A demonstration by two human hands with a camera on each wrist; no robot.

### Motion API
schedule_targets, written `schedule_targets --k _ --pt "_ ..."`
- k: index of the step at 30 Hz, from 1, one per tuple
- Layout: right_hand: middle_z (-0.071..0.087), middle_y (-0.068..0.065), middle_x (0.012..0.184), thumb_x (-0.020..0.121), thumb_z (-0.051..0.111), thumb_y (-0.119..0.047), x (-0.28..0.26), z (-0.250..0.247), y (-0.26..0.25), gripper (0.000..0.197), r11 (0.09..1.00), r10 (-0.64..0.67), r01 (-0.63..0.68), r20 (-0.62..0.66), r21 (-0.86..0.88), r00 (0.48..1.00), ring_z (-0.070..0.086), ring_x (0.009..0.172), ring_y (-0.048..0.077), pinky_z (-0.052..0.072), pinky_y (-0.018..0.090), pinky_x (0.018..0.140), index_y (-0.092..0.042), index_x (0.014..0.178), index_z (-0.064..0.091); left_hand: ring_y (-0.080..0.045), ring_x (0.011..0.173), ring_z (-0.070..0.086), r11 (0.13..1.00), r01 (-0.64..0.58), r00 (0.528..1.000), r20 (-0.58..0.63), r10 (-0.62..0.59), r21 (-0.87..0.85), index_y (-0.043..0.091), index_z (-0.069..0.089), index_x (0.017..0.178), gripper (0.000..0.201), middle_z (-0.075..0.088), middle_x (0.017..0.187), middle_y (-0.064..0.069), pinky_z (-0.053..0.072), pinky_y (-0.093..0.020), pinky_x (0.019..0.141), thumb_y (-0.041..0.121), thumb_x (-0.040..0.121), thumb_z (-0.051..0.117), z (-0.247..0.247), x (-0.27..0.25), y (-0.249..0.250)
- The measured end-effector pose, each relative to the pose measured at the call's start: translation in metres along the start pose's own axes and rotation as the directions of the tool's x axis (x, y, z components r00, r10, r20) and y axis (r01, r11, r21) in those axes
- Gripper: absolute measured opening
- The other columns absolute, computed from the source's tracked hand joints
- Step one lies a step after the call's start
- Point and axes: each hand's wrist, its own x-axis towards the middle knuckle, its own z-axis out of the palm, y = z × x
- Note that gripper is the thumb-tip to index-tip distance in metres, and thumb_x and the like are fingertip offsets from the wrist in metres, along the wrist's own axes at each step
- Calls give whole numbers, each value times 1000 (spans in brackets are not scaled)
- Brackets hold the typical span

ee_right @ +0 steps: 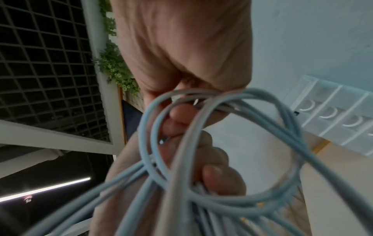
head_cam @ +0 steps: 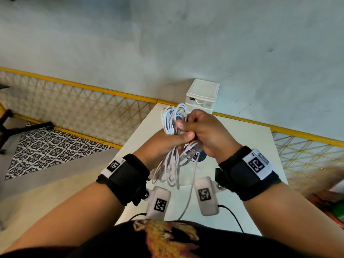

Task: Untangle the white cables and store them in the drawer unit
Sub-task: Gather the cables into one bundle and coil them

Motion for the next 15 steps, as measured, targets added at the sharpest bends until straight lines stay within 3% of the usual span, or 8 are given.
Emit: schedule_targets --k 2,4,7,9,11,12,15 --pt "45 7 59 75 78 -8 2 3 3 43 990 -12 5 -51 -144 999 52 40 14 42 22 42 -15 68 36 -16 75 63 999 -43 999 -28 42 -23 2 58 103 9 66 75 -3 48 -24 74 2 94 55 0 -2 1" --pt "46 -1 54 72 82 -21 3 4 3 46 948 -56 30 -74 -317 996 48 42 11 39 23 46 -18 63 37 -14 79 65 995 -97 994 -59 95 -25 4 60 104 14 69 81 -1 50 -23 73 -2 94 52 -1 -4 0" --pt "51 -6 53 83 73 -33 -1 5 -3 39 892 -76 48 -44 -449 996 51 46 6 43 20 48 -16 61 45 -10 57 53 989 -132 964 -224 143 66 17 61 73 26 57 61 3 43 -23 57 6 96 54 -2 -7 0" --pt "59 -6 67 88 66 -37 -5 0 -2 29 877 -30 58 66 -477 997 64 63 8 53 29 67 -17 73 53 -11 48 45 995 -100 936 -338 98 12 14 56 70 28 48 54 -1 38 -23 50 13 98 53 -7 -5 2" --pt "63 -4 85 87 68 -30 -11 -9 1 13 884 -2 79 164 -461 986 68 85 16 51 36 83 -22 89 58 -10 46 45 994 -74 923 -383 36 -84 11 57 79 20 49 55 0 38 -23 47 15 98 54 -13 -4 6" --pt "63 -4 90 85 71 -24 -13 -15 3 16 874 -7 94 180 -478 984 66 89 15 50 35 86 -26 95 59 -10 47 46 994 -64 922 -385 24 -92 11 58 82 16 51 57 0 39 -22 48 16 97 55 -15 -4 7" --pt "64 -8 93 72 82 -17 -23 -29 11 34 748 -54 171 197 -641 979 60 85 2 46 19 81 -30 95 60 -13 54 51 999 -40 922 -384 50 34 13 62 85 15 57 65 1 46 -25 54 26 91 62 -19 -9 0"
